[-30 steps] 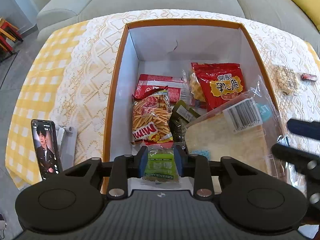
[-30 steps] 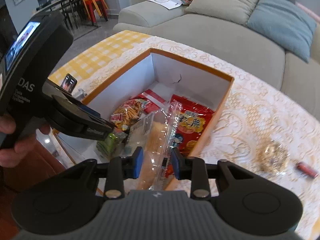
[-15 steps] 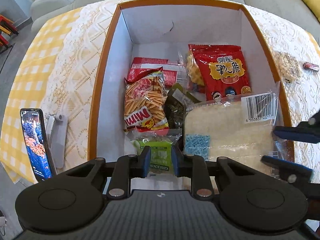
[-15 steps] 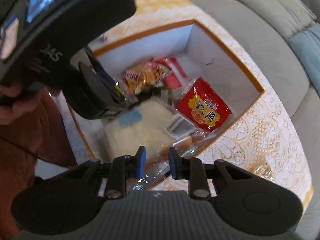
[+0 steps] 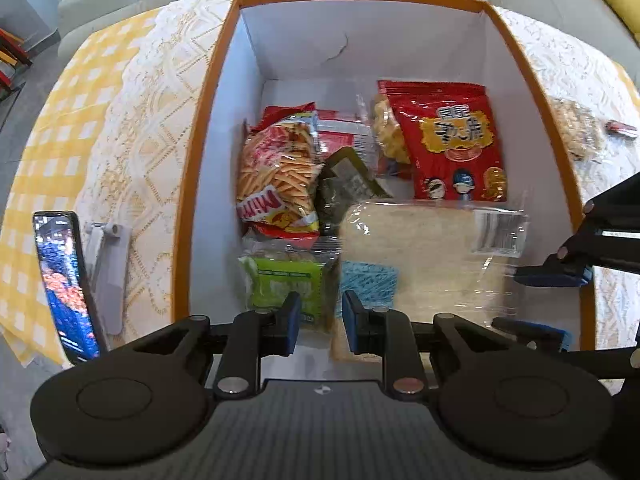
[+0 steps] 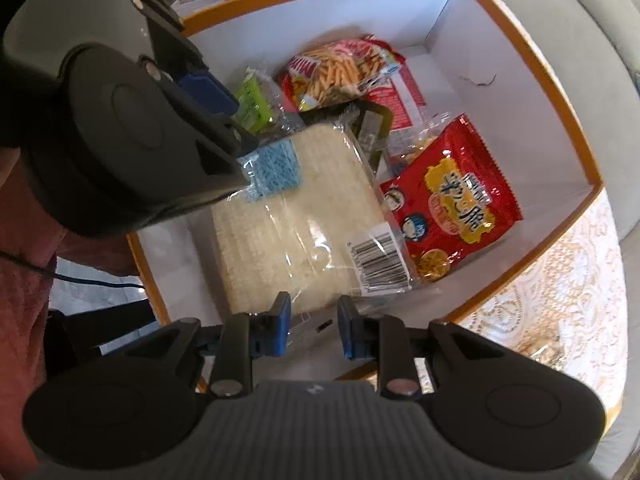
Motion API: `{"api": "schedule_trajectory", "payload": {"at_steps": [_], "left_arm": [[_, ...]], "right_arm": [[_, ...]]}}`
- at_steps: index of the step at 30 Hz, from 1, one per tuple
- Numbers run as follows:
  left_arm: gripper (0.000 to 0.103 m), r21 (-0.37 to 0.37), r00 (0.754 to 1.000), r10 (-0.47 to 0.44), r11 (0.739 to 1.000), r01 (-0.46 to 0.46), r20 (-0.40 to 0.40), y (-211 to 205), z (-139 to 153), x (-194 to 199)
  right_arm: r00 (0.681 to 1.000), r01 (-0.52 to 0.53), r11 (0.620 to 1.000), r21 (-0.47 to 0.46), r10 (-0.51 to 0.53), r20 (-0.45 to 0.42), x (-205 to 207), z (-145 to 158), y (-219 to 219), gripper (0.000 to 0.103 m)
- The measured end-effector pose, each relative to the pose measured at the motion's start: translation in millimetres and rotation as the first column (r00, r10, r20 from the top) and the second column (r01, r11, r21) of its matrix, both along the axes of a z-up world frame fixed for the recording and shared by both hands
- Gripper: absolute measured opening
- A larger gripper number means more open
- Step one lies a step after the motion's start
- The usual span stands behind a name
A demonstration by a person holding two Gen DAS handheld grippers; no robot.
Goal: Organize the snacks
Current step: 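Open both tools to release the raisin pack and bread loaf in the box, then lift both tools out of the box and move toward the peanut bag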
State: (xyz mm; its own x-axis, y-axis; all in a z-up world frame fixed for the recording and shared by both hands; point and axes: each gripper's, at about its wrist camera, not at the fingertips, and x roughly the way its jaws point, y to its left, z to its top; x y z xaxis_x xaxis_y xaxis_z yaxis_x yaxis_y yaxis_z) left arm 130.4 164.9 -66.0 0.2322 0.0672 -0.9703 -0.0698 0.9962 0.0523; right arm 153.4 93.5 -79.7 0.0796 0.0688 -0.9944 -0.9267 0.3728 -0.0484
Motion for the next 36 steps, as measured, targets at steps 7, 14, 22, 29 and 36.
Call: {"api": "schedule_trajectory", "payload": {"at_steps": [7, 14, 22, 29, 36], "left_arm": [[0.029, -0.020, 0.998, 0.001, 1.000, 0.000, 0.059, -7, 15, -7], [0.051, -0.024, 0.982, -0.038, 0.999, 0.043, 0.187, -31, 48, -17], [0.063, 0.020, 0.940, -0.093, 0.996, 0.092, 0.329, -70, 75, -26], [0.063, 0.044, 0.923, -0.211, 0.977, 0.208, 0.322, -117, 68, -20], [0.063, 0.044, 0.915, -0.295, 0.955, 0.295, 0.274, -159, 53, -4]], "right_arm": [[0.994, 0.077, 0.982, 0.174, -0.089, 0.063, -6, 48, -29, 0.023], [0.948, 0.213, 0.897, 0.388, -0.285, 0.139, -19, 93, -77, 0.026], [0.804, 0.438, 0.697, 0.568, -0.586, 0.099, -31, 96, -160, 0.038], [0.671, 0.593, 0.535, 0.601, -0.742, -0.001, -35, 62, -222, 0.038], [0.602, 0.653, 0.476, 0.588, -0.798, -0.022, -28, 41, -264, 0.038]]}}
